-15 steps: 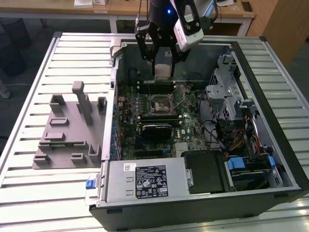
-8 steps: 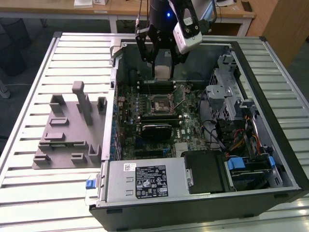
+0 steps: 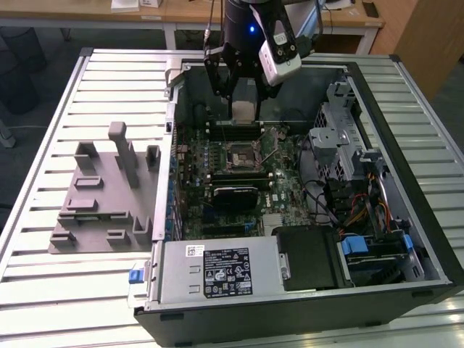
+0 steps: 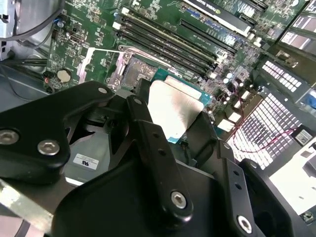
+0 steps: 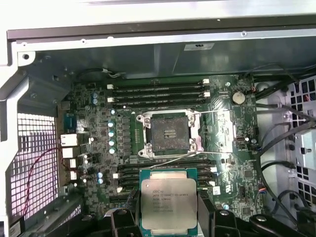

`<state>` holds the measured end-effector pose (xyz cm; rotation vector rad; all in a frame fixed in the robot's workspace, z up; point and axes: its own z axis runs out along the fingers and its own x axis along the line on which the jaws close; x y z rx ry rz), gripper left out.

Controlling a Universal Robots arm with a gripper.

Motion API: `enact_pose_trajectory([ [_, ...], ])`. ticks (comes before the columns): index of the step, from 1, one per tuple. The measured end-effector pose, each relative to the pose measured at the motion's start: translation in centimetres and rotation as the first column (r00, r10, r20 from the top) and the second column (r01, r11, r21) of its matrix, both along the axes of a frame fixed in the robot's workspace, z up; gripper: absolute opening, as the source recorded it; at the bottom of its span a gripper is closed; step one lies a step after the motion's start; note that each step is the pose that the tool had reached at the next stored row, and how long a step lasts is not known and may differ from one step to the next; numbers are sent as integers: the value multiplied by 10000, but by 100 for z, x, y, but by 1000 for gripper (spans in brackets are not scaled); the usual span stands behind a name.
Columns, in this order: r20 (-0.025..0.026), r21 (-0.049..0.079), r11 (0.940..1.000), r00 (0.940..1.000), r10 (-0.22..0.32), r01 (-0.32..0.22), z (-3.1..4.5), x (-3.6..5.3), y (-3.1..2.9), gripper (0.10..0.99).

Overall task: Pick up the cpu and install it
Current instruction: 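Pick up the cpu and move it towards the insertion slot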

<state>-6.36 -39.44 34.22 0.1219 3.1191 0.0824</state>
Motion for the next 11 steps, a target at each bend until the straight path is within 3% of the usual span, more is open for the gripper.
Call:
enact_pose_trajectory([
  [11,0,0,10000,10000,0,0,-78,0,64,545],
])
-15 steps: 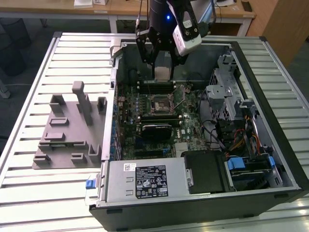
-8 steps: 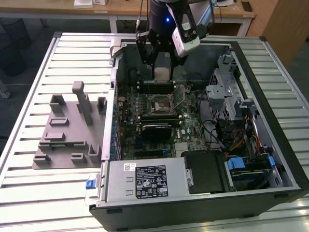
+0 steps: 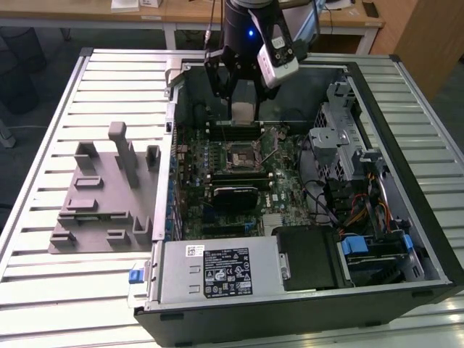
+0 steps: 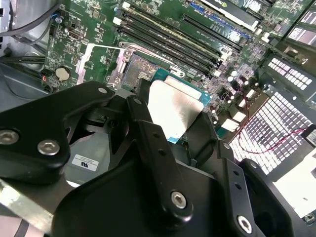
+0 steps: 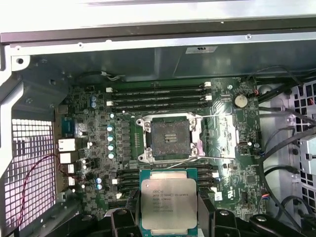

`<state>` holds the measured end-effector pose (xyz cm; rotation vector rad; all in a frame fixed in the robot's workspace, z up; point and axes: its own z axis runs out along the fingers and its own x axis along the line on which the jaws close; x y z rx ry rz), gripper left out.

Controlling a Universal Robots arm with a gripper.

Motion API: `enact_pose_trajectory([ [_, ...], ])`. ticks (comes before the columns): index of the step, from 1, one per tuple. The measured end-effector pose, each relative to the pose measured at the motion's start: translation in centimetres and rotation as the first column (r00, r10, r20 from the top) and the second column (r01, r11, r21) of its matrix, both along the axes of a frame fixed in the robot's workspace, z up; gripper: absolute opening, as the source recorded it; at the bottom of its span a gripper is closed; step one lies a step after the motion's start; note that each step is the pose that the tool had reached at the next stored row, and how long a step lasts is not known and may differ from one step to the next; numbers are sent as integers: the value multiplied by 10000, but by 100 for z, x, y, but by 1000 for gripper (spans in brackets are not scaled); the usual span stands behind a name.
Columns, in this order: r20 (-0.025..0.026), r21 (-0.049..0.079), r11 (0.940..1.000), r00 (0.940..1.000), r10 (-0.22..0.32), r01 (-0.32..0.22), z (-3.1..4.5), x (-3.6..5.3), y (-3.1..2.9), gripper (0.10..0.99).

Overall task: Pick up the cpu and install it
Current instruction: 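Pick up the cpu and move it towards the insertion slot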

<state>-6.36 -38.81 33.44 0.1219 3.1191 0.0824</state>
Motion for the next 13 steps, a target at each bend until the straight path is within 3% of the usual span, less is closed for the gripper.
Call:
enact_pose_trajectory([
  [4,0,-1,10000,10000,1,-1,-39,1,13,545],
  [5,0,0,10000,10000,1,-1,-90,0,23,545],
  [13,0,0,10000,10000,0,0,-154,0,39,545],
])
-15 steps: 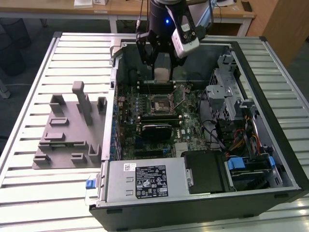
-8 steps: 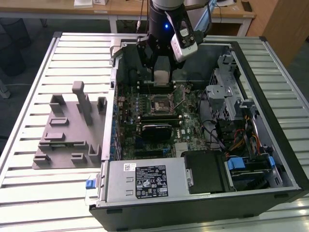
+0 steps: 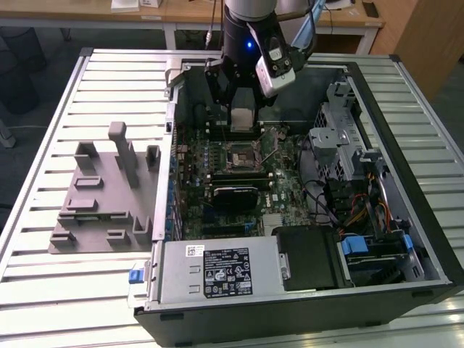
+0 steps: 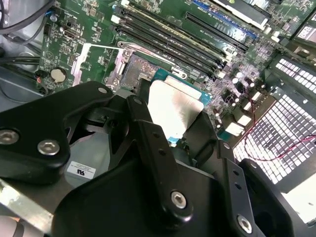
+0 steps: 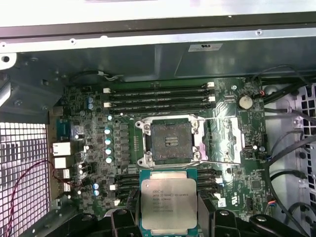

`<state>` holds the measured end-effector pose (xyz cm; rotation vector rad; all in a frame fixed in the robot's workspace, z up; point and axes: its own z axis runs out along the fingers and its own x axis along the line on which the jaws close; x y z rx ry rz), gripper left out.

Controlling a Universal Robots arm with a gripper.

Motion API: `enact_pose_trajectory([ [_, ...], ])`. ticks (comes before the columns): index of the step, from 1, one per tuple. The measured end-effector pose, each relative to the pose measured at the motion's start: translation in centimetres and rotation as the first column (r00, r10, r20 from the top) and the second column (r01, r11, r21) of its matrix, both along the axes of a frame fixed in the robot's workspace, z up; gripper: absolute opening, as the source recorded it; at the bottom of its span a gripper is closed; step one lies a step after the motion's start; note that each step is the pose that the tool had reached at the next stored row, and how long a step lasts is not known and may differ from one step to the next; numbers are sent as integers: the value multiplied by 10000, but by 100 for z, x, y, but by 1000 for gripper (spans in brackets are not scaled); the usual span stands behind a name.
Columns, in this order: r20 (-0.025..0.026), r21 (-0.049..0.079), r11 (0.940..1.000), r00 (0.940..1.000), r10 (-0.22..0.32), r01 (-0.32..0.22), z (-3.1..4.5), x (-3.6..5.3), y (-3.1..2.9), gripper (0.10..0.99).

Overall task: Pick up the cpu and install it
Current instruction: 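Pick up the cpu and move it towards the insertion slot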

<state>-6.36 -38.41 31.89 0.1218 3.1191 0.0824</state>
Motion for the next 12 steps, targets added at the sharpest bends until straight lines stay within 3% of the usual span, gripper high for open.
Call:
enact_pose_trajectory([
  [12,-1,-2,10000,10000,1,-1,-60,2,26,545],
])
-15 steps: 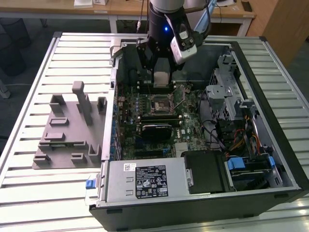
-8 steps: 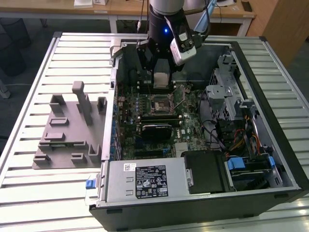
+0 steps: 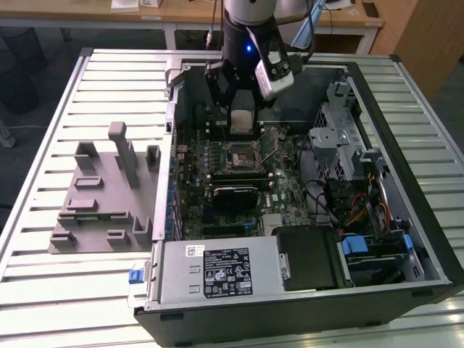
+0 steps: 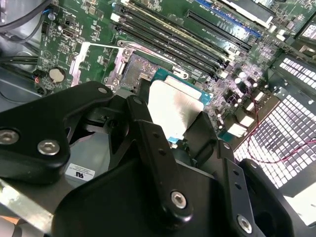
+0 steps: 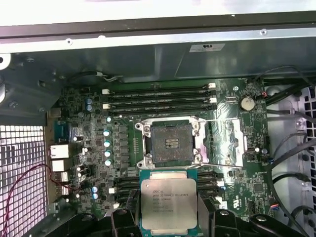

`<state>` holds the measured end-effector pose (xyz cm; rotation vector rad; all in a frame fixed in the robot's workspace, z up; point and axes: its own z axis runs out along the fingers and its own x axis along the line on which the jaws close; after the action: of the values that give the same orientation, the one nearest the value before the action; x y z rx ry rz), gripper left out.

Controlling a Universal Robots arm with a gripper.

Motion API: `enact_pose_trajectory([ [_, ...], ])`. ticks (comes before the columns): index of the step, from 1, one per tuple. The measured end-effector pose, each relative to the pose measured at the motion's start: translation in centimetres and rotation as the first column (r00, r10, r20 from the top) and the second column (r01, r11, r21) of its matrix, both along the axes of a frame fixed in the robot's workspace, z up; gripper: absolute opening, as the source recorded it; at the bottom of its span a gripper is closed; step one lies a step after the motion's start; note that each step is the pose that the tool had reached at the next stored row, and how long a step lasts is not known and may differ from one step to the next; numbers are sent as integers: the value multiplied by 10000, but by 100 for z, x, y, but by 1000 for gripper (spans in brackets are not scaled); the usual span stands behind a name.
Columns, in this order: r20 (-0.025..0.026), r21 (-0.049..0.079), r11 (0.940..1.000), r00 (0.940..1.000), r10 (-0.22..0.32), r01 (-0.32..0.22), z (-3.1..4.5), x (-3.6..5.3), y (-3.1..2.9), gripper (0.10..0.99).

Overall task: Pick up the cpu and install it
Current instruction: 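Pick up the cpu and move it towards the insertion slot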

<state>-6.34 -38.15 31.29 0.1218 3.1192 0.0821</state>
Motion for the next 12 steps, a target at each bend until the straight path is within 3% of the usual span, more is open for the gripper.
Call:
enact_pose_trajectory([
  [12,-6,1,10000,10000,-1,1,-136,45,53,545],
])
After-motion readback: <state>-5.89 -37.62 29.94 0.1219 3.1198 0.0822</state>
